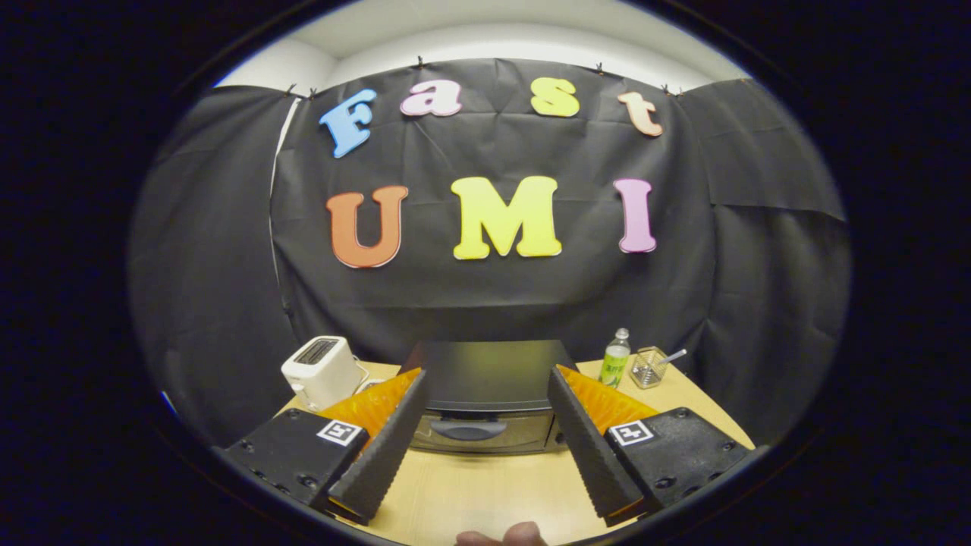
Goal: Open the toaster oven, put the food inside, and close the toaster oven door.
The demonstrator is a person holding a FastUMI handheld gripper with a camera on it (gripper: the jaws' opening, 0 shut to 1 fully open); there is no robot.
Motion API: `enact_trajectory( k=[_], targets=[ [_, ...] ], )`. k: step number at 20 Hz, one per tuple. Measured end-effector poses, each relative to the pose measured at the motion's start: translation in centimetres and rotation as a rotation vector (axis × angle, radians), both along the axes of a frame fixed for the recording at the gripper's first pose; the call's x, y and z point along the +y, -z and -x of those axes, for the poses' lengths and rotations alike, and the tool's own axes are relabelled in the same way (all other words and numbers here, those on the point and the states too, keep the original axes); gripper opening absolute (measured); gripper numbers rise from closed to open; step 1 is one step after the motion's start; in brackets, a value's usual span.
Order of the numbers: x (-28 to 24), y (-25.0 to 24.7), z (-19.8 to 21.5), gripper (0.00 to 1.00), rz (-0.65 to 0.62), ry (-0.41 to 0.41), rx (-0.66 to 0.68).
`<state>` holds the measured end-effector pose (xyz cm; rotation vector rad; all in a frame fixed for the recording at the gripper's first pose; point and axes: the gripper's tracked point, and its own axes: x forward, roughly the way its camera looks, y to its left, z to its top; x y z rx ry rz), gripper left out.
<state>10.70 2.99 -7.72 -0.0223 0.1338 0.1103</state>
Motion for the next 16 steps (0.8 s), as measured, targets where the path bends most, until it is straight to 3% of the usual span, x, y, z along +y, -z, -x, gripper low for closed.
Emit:
enact_trajectory(
  k=[8, 13, 16],
  targets=[
    [2.0, 9.8, -9.8, 1.0, 0.039, -0.006, 0.115],
    [2.2, 14.8, -11.6, 1.0, 0.037, 0.018, 0.235],
    [2.1, 14.6, -11.9, 1.0, 0.053, 0.031, 0.219]
  ],
)
